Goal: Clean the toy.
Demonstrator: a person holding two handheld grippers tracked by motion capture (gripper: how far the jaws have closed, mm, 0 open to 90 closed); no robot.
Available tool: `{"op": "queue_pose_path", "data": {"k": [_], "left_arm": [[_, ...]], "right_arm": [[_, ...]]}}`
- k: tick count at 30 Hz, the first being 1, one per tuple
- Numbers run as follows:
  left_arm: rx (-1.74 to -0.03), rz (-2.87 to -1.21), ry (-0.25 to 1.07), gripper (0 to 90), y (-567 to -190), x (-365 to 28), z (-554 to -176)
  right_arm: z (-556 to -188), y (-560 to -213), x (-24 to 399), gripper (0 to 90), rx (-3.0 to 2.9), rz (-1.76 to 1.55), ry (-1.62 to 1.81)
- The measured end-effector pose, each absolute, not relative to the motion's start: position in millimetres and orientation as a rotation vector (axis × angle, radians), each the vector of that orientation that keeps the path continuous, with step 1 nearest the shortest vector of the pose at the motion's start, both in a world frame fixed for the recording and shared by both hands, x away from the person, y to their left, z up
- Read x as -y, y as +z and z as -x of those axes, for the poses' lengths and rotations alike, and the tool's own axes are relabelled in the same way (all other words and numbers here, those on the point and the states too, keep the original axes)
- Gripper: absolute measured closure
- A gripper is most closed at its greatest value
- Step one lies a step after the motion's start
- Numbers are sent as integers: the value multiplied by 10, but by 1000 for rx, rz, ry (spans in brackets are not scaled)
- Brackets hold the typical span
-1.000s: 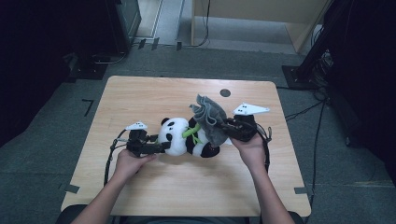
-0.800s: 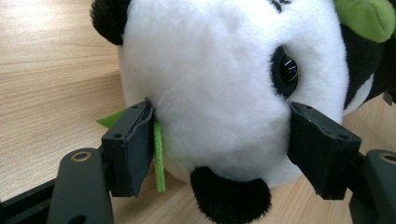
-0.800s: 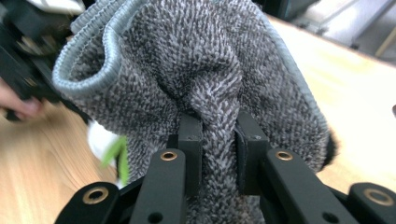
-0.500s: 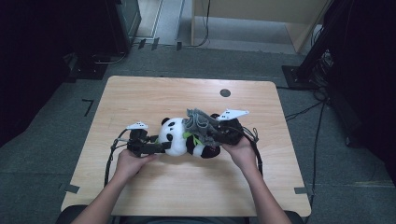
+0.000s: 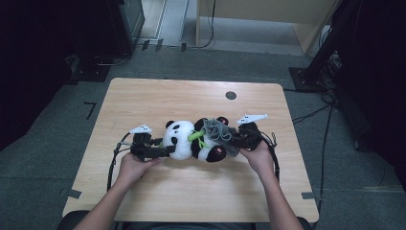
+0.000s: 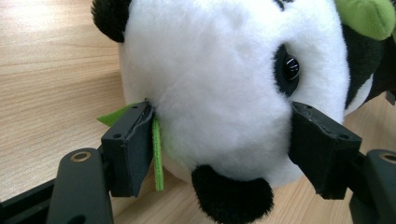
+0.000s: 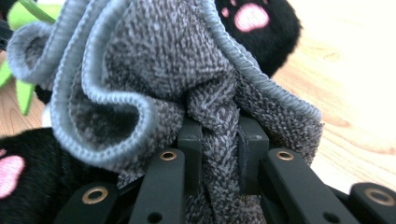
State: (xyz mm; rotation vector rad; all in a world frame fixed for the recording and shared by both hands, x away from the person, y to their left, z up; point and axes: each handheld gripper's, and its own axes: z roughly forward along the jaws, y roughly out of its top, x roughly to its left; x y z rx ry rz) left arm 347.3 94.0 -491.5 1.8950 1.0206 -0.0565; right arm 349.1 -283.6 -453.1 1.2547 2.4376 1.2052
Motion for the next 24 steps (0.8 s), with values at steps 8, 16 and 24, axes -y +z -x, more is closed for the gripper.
{"op": "queue_pose_path", "data": {"k": [8, 16, 24], "left_arm": [[-1013, -1882, -44, 270, -4915, -942, -3466], [-1006, -1880, -40, 271, -4920, -949, -3467], [-1005, -1885, -42, 271, -4922, -954, -3465]], "right_arm": [[-3540, -4635, 2920, 764, -2451, -1320, 1163], [-3620, -4769, 3043, 772, -2460, -1417, 1124], [-3662, -4791, 3270, 775, -2377, -1527, 1061]]}}
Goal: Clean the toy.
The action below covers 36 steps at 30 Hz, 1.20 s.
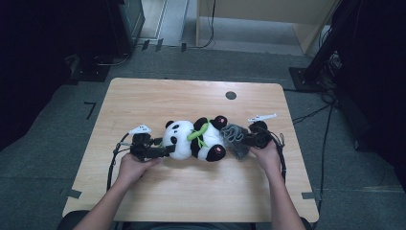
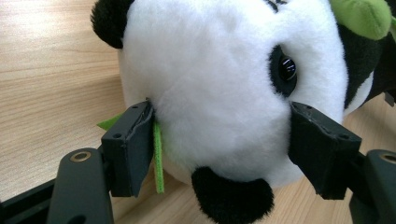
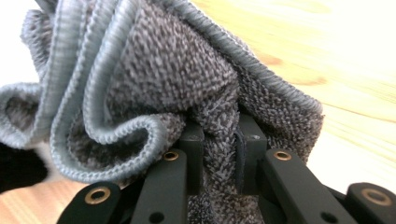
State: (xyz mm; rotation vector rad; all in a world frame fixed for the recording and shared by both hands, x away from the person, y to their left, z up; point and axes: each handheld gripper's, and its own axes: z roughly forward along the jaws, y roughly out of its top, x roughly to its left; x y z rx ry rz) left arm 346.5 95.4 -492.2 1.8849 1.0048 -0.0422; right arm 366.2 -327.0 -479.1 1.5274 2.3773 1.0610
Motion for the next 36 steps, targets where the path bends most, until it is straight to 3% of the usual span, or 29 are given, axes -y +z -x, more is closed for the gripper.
{"op": "queue_pose_path", "data": {"k": [6, 12, 18, 23, 30, 36], "left_arm": [[-1002, -1890, -40, 266, -4924, -953, -3465], [-996, -1890, -33, 271, -4923, -950, -3460], [-994, -1884, -30, 289, -4919, -948, -3453], [-993, -1887, -26, 301, -4913, -951, -3444], [-992, -1876, -2, 306, -4919, -945, -3416], [-985, -1866, 34, 324, -4923, -934, -3401]], "right_arm": [[-3672, -4701, 3512, 781, -2240, -1606, 1093], [-3576, -4320, 3453, 781, -2168, -1492, 1207], [-3471, -3849, 3042, 780, -2191, -1253, 1282], [-3494, -3669, 2610, 779, -2276, -1101, 1315], [-3720, -3587, 1889, 779, -2437, -955, 1287], [-3843, -3778, 1328, 777, -2616, -880, 1158]]}}
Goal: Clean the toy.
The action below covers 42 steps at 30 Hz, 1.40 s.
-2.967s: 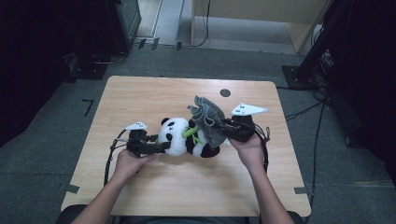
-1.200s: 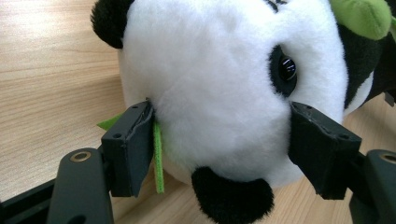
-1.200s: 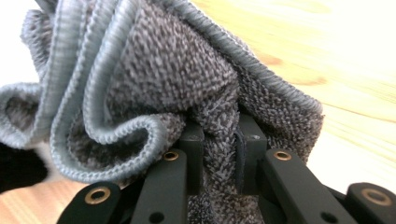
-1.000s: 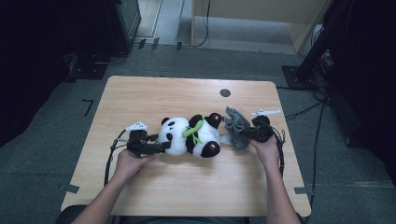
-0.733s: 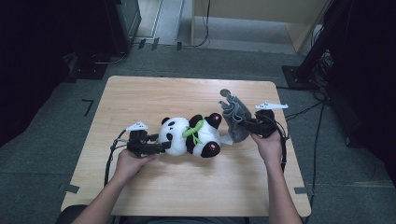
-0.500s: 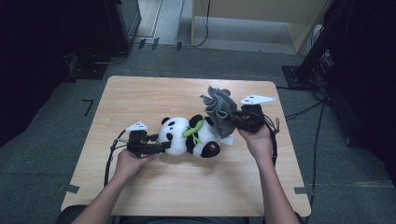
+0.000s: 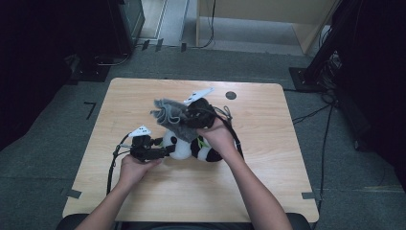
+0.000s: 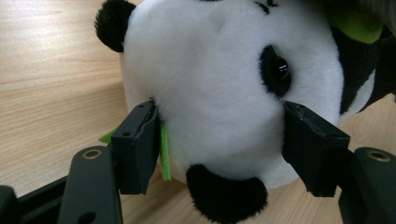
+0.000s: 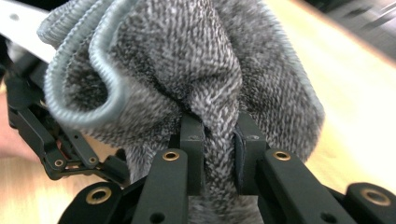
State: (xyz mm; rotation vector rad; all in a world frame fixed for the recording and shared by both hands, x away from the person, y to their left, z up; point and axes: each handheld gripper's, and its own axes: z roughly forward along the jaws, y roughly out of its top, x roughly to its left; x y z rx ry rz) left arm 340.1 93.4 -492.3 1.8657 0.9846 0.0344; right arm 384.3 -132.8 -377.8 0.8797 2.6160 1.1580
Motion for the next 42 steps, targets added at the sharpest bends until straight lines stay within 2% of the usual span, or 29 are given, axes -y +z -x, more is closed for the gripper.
{"op": "queue_pose_path", "data": {"k": [6, 27, 36, 42], "left_arm": [[-1009, -1920, 65, 334, -4902, -894, -3415], [-984, -1890, 49, 329, -4932, -887, -3432], [-978, -1877, 44, 331, -4946, -903, -3425], [-982, -1849, 31, 335, -4952, -916, -3423]], "right_arm": [[-3880, -4006, 1120, 773, -2695, -850, 1048], [-4163, -4022, 1542, 774, -2579, -1015, 933], [-3941, -3627, 1438, 784, -2568, -937, 1067], [-3783, -3750, 1194, 786, -2684, -861, 1020]]}}
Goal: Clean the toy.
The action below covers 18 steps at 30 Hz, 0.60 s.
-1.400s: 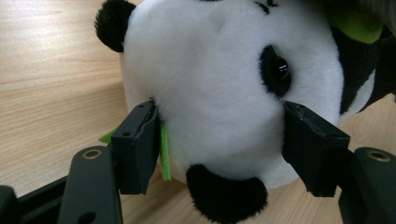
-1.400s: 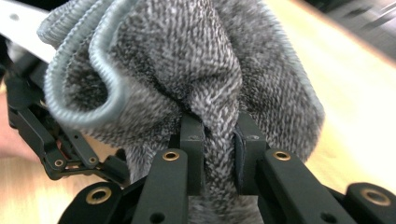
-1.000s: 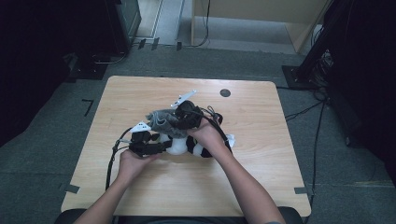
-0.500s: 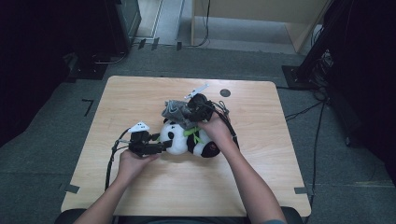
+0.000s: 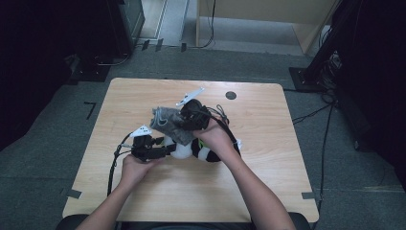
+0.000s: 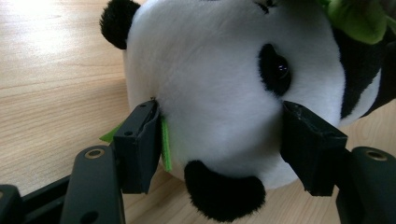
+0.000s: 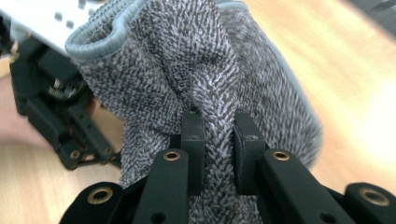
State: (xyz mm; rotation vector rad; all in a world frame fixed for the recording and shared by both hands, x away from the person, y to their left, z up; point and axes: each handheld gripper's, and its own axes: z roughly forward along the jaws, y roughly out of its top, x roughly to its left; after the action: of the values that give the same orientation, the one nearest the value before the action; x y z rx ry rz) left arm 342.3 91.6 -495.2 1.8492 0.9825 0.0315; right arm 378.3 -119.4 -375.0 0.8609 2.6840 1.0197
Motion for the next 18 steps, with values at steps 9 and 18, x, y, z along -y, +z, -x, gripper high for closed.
{"op": "queue_pose_path", "data": {"k": [9, 18], "left_arm": [[-1006, -1871, 65, 356, -4934, -865, -3425], [-999, -1899, 69, 357, -4913, -857, -3436]], "right_arm": [[-3887, -3992, 1208, 789, -2696, -901, 1021], [-4104, -4052, 1514, 785, -2616, -1039, 988]]}}
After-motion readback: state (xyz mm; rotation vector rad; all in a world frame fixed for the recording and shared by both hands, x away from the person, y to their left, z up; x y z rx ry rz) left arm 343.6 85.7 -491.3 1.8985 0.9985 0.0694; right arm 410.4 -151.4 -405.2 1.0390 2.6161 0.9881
